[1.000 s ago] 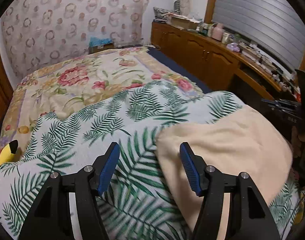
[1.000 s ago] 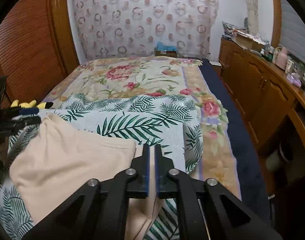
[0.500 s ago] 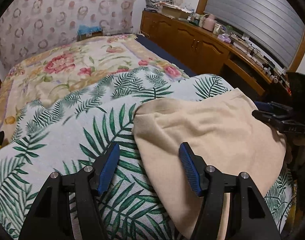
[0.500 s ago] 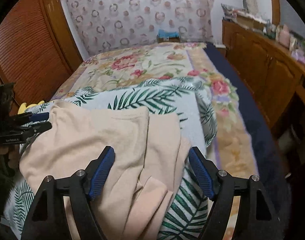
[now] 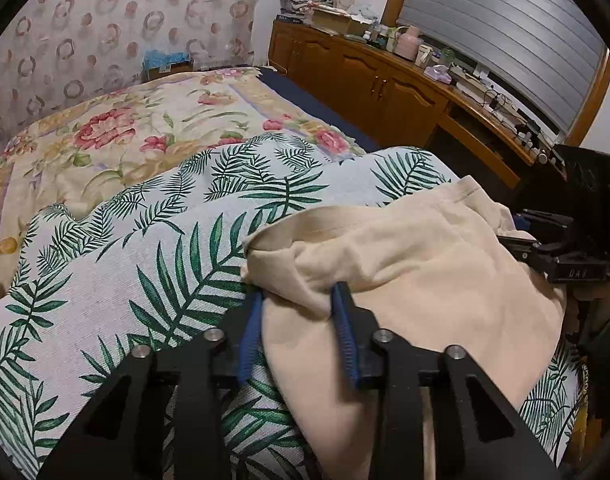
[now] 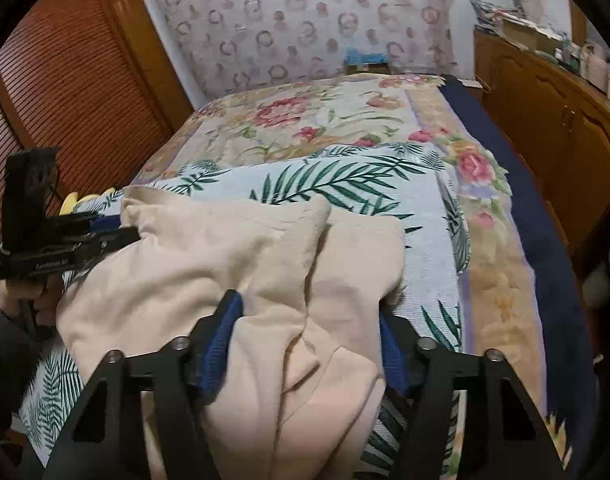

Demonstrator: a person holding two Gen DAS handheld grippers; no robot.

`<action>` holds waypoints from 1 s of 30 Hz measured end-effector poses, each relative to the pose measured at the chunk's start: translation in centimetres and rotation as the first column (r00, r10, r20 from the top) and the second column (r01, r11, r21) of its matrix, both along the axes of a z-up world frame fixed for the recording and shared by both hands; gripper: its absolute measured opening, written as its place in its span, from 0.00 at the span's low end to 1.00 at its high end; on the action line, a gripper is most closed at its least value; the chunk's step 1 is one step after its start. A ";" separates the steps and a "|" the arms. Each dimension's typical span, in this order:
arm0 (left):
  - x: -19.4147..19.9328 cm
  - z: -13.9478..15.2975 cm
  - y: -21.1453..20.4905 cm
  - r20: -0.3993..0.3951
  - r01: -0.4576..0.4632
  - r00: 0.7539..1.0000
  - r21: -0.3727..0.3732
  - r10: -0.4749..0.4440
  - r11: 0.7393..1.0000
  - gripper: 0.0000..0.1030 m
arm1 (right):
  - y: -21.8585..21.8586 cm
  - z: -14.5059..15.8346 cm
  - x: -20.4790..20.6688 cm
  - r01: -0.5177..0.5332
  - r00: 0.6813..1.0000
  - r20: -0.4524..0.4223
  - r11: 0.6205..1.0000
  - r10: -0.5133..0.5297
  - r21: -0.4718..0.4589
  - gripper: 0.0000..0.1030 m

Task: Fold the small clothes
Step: 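Grasp the folded shirt bundle with both grippers, then lift the folded shirt with both grippers and carry it toward the yellow plush toy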

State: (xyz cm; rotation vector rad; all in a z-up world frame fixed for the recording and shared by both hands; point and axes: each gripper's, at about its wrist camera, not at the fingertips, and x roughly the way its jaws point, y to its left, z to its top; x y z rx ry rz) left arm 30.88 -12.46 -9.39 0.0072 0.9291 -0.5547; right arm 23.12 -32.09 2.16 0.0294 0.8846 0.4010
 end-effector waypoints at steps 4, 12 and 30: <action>-0.1 0.2 0.0 -0.019 0.018 1.000 -0.037 -0.018 0.999 0.12 | 0.1 -0.4 0.2 -0.039 0.999 -0.001 0.999 0.039 0.035 0.28; -4.0 4.5 0.6 0.123 0.023 0.992 -0.082 -0.013 0.996 0.11 | 0.6 1.7 -2.4 -0.074 0.989 0.127 0.997 0.073 0.008 0.17; -13.8 13.6 11.6 0.402 -0.146 0.892 -0.173 0.205 0.974 0.10 | 7.0 8.6 -6.9 -0.209 0.900 0.377 0.976 0.217 -0.064 0.14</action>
